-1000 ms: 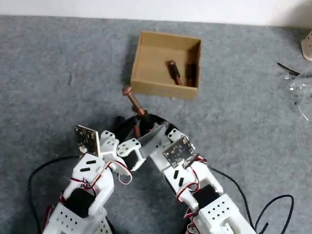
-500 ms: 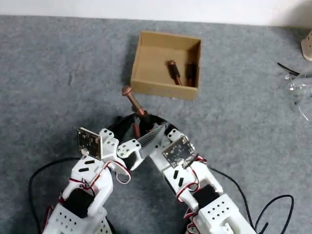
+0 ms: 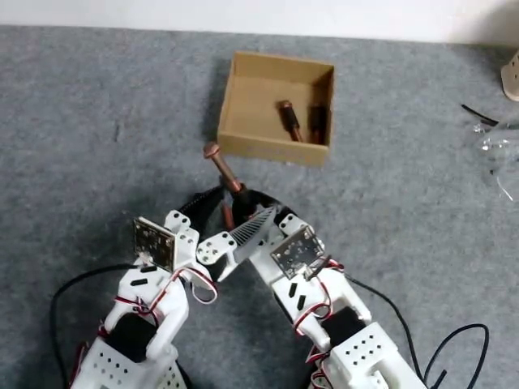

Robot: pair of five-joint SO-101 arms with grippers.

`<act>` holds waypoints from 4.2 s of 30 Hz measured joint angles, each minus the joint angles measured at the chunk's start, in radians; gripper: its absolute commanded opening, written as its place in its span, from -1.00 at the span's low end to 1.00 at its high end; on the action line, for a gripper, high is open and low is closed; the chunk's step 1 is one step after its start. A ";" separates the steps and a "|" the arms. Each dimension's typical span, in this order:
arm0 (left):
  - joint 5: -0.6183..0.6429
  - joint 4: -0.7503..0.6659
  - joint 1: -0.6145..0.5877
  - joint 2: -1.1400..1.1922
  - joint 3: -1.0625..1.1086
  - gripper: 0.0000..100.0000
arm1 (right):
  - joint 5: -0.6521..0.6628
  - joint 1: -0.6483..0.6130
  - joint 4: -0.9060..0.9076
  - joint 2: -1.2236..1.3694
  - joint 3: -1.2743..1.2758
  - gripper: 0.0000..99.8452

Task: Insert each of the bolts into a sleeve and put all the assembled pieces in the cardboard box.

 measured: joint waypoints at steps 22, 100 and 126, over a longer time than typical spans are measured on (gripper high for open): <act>-0.021 -0.049 -0.072 0.012 0.000 -0.43 | 0.000 0.002 0.000 0.000 0.000 -0.99; 0.084 -0.176 -0.140 0.638 -0.321 -0.43 | 0.000 0.026 0.000 0.000 0.000 -0.99; 0.087 -0.259 -0.069 0.723 -0.394 -0.43 | -0.002 0.029 -0.002 -0.002 0.000 -0.99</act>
